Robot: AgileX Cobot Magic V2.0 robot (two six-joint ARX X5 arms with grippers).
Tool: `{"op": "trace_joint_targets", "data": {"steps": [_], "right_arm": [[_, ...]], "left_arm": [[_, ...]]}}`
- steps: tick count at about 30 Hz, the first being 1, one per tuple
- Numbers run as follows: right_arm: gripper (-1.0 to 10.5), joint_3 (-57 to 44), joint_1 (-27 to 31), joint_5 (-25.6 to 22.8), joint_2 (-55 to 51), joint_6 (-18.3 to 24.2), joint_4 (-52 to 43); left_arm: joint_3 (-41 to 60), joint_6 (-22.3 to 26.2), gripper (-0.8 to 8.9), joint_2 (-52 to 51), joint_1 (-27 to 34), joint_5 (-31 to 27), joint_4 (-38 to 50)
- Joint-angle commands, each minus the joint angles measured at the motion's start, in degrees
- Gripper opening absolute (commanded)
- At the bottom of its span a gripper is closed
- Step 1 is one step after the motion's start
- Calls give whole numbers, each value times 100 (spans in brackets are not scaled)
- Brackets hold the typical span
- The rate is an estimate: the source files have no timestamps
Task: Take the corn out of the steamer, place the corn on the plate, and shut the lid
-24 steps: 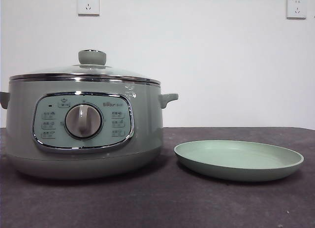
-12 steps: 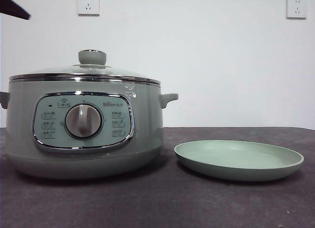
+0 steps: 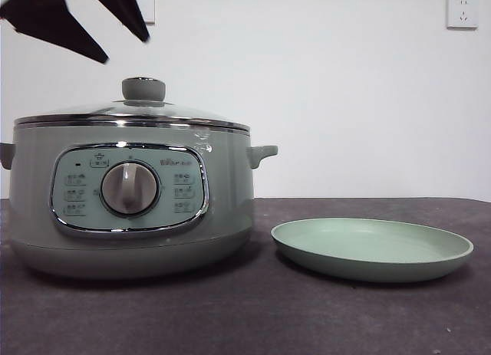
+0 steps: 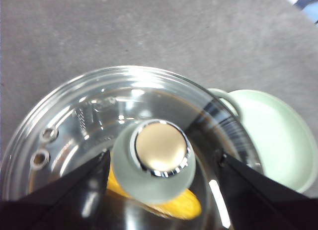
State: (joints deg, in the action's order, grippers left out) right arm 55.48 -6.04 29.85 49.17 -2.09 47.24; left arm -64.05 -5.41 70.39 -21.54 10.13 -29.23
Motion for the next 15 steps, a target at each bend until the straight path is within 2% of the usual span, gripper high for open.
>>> {"op": "trace_joint_targets", "data": {"steps": [1,15], "right_arm": [[410,4,-7,-2,-4,22,-4],[409,4,-7,-17,-4,2,-4]], "left_arm": [[-11,251,350,236,-170,-236,201],[-11,385,350,870,-407,-625,509]]}}
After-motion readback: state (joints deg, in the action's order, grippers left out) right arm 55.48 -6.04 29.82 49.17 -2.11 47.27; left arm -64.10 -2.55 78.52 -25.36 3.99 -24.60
